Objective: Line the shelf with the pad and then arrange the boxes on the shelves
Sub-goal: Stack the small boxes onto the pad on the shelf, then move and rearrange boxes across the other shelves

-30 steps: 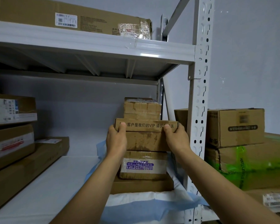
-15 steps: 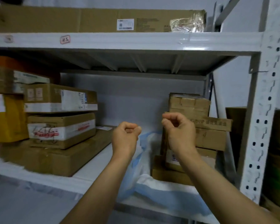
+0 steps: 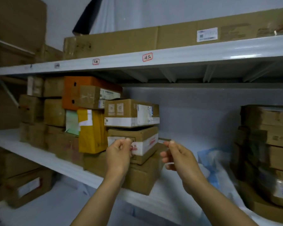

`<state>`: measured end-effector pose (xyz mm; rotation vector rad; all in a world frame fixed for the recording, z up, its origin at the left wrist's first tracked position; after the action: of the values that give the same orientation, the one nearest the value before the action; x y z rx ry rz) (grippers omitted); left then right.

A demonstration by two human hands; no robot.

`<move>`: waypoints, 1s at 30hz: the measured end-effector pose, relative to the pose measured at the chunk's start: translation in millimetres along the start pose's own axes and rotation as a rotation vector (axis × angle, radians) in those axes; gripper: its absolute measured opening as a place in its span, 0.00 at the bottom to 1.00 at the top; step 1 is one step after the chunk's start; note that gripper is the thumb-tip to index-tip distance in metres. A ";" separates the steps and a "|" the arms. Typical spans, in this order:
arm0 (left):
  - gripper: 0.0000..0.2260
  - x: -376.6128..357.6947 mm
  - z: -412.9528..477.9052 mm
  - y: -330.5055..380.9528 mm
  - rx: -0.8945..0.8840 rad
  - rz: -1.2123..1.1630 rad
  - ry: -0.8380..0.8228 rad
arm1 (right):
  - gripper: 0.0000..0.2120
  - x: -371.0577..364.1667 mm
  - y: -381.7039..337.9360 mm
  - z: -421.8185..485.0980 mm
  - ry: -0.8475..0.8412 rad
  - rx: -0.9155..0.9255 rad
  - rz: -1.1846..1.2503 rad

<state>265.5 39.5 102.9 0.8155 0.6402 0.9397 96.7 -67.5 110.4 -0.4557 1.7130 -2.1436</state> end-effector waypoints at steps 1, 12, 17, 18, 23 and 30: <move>0.13 10.3 14.5 -5.0 -0.004 0.010 0.006 | 0.12 -13.6 2.0 5.3 -0.004 -0.022 0.009; 0.23 18.3 153.0 -21.5 -0.034 0.146 -0.099 | 0.14 -86.6 -54.1 80.9 0.320 0.091 -0.226; 0.26 4.1 169.1 -34.6 0.099 0.087 -0.084 | 0.24 -100.2 -65.1 96.5 0.227 -0.055 -0.315; 0.27 1.9 168.7 -34.9 0.106 0.099 -0.101 | 0.24 -104.9 -63.7 97.0 0.162 -0.089 -0.280; 0.25 -15.8 157.2 -18.5 0.006 -0.007 -0.267 | 0.28 -93.3 -57.4 100.5 0.058 -0.221 -0.120; 0.20 -34.2 132.3 22.8 -0.165 -0.141 -0.437 | 0.36 -65.1 -54.5 100.2 0.121 -0.386 0.191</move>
<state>342.6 -25.1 198.2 0.7848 0.2331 0.6473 196.4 -112.4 183.2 -0.2501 2.1541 -1.7423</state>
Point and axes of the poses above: each hand's wrist, its own z-axis towards the middle knuckle, its own x-axis out of the back of the hand, y = z × x, the point moved 8 cm from there along z, towards the middle knuckle, and after that the axes turned 8 degrees about -x, right-handed, at the moved point
